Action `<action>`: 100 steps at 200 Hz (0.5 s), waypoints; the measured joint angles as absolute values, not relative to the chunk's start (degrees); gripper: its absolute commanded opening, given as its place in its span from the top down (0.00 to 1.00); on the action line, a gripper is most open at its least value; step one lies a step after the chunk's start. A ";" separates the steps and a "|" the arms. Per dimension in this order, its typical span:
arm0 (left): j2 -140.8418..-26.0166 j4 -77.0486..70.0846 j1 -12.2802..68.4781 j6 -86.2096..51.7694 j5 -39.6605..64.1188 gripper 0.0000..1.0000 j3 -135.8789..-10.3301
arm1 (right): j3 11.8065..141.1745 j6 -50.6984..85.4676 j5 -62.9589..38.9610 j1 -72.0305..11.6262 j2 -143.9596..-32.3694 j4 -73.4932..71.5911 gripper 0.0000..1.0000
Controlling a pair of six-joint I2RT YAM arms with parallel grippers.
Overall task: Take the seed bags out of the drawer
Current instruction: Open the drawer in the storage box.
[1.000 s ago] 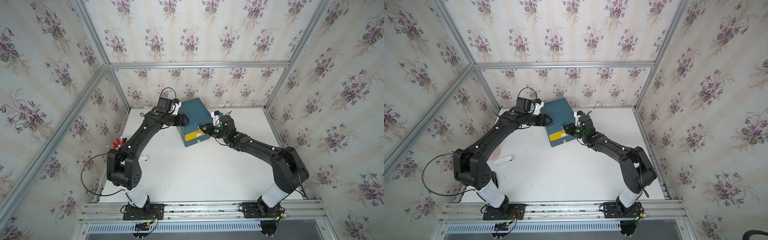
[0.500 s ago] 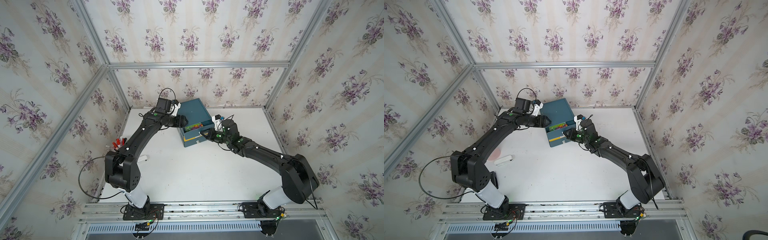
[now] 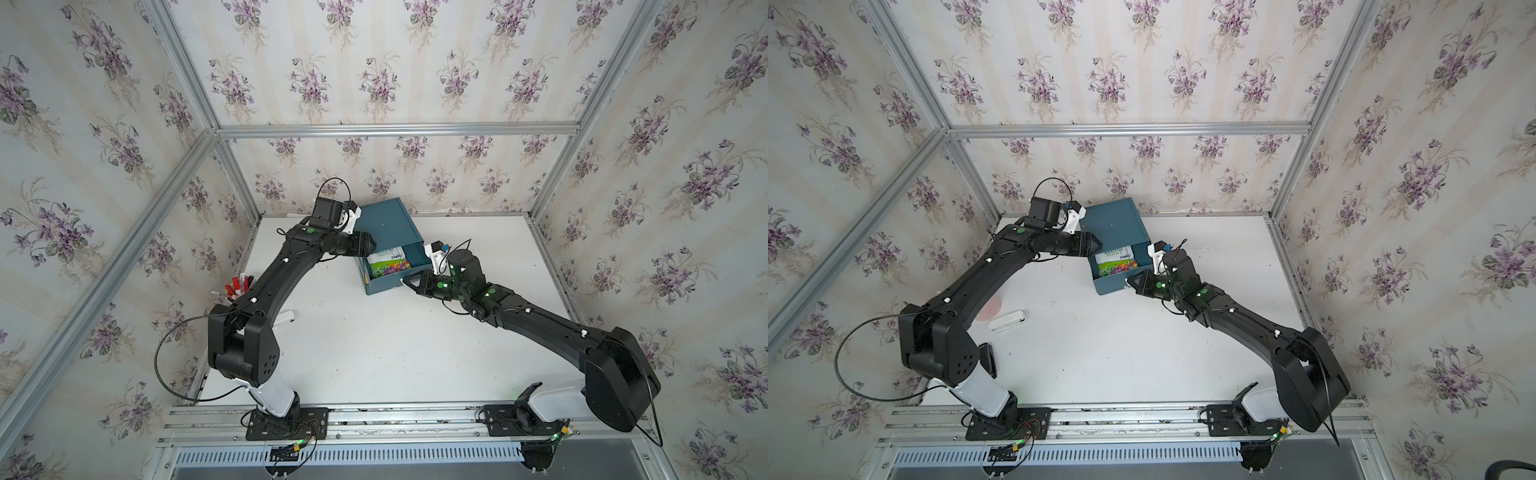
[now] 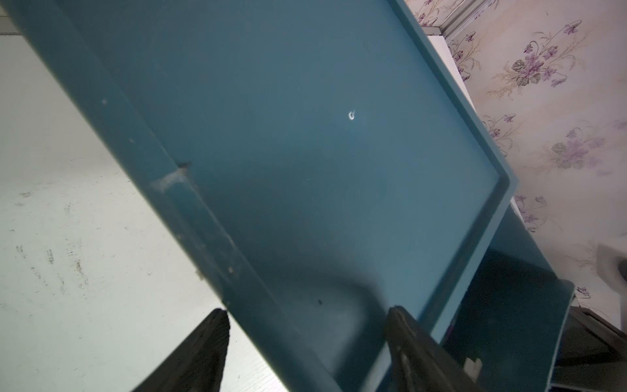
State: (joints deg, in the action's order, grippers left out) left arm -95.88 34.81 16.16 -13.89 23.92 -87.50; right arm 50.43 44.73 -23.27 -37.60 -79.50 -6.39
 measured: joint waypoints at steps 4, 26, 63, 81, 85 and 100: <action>-95.88 34.81 16.16 -13.89 23.90 0.24 -87.50 | 50.19 44.73 -23.27 -37.67 -79.09 -6.02 1.00; -95.88 34.76 16.21 -13.91 23.90 0.24 -87.44 | 48.82 44.69 -23.24 -38.02 -77.06 -4.45 1.00; -95.88 34.72 16.49 -14.06 23.75 0.24 -87.44 | 46.68 44.73 -23.20 -38.59 -73.80 -2.22 1.00; -95.88 34.72 16.60 -14.09 23.75 0.24 -87.44 | 45.69 44.80 -23.18 -39.05 -72.16 -1.34 1.00; -95.88 34.72 16.60 -14.09 23.75 0.24 -87.44 | 45.45 44.82 -23.20 -39.16 -71.81 -1.10 1.00; -95.88 34.70 16.69 -14.09 23.68 0.24 -87.44 | 44.75 44.99 -23.14 -39.51 -70.72 -0.23 1.00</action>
